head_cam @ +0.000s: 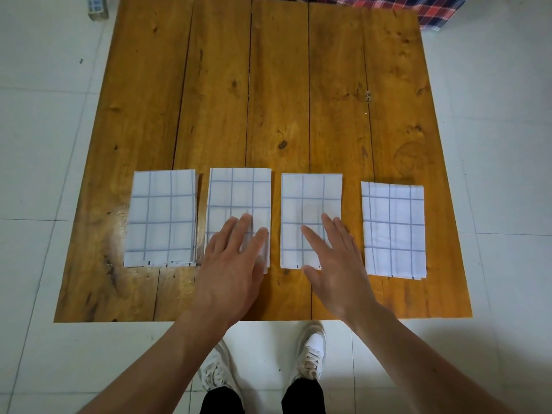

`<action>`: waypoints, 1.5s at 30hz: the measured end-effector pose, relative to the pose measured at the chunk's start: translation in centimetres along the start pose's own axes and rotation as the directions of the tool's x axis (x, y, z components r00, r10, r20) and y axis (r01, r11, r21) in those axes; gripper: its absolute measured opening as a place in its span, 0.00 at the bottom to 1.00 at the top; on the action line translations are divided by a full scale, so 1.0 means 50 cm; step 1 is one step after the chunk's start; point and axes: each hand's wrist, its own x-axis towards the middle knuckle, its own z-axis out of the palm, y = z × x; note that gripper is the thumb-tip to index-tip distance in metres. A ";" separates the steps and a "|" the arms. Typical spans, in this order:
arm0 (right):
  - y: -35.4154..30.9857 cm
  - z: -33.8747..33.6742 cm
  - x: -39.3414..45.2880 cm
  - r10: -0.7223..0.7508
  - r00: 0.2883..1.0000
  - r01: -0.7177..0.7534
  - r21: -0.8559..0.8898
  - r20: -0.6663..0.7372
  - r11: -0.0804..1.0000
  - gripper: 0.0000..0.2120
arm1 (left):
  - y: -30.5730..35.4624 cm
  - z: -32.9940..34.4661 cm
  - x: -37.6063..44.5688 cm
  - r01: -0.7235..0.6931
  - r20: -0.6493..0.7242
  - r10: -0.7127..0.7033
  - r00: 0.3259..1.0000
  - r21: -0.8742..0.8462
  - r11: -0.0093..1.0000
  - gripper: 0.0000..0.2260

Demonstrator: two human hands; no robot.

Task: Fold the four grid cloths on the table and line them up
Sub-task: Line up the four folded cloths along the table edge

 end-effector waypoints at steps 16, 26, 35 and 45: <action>0.187 -0.072 -0.067 0.130 0.976 -0.113 0.109 -0.173 0.988 0.29 | 0.158 -0.008 0.030 -0.095 -0.078 0.090 0.993 -0.057 0.994 0.25; 0.259 -0.071 -0.074 0.159 0.981 -0.153 0.068 -0.112 0.986 0.29 | 0.220 0.028 0.077 -0.068 0.032 0.069 0.997 -0.016 0.998 0.25; 0.240 -0.076 -0.030 0.087 0.990 -0.073 0.118 -0.115 0.990 0.30 | 0.217 0.052 0.078 -0.036 -0.007 0.036 0.999 -0.008 0.999 0.23; 0.230 -0.066 -0.035 0.031 0.991 -0.014 0.131 -0.133 0.991 0.28 | 0.213 0.051 0.080 -0.040 -0.011 0.039 0.999 -0.018 0.999 0.26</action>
